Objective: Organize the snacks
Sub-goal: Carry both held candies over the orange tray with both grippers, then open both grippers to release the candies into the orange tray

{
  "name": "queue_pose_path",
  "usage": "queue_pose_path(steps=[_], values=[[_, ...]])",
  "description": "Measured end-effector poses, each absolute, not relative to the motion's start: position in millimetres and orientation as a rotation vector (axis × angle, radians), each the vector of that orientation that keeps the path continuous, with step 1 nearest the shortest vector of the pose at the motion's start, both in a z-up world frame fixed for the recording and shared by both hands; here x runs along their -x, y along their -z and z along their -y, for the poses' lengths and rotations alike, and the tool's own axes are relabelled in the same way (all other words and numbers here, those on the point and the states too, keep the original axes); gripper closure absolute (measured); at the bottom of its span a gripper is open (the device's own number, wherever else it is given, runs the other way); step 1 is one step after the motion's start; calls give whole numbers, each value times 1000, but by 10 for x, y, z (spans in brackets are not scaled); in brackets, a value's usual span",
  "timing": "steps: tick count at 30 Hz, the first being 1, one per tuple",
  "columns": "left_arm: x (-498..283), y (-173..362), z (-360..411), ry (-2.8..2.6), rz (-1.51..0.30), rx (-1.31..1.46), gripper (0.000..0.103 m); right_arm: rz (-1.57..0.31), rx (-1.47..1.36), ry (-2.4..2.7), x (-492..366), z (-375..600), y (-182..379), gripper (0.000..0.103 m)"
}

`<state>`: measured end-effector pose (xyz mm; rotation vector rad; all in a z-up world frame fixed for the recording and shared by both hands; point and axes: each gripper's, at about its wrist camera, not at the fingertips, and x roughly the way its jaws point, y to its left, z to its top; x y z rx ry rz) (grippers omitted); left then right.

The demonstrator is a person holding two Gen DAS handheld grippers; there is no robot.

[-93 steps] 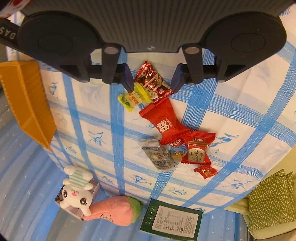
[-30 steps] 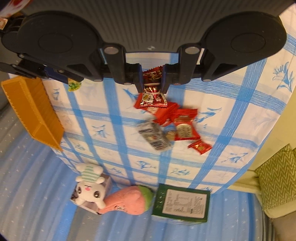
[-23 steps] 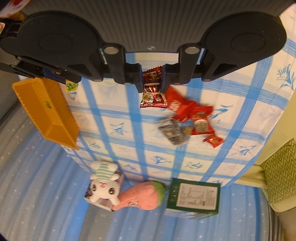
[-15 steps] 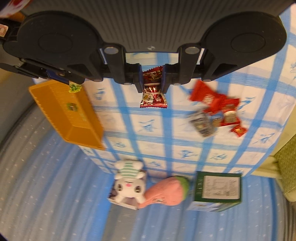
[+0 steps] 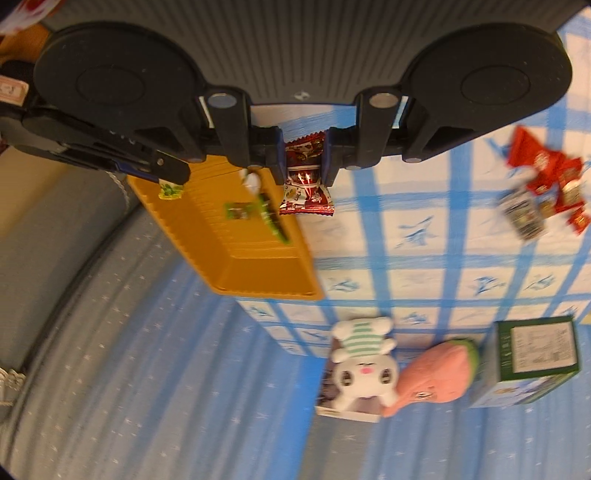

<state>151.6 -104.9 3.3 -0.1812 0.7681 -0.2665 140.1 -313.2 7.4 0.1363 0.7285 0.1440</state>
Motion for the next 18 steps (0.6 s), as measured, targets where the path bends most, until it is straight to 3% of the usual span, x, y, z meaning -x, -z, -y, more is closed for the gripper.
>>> queue_pose_path(steps=[18], values=[[-2019,-20,1725,382,-799,129,86,-755,-131,-86,-1851,3787,-96,82]])
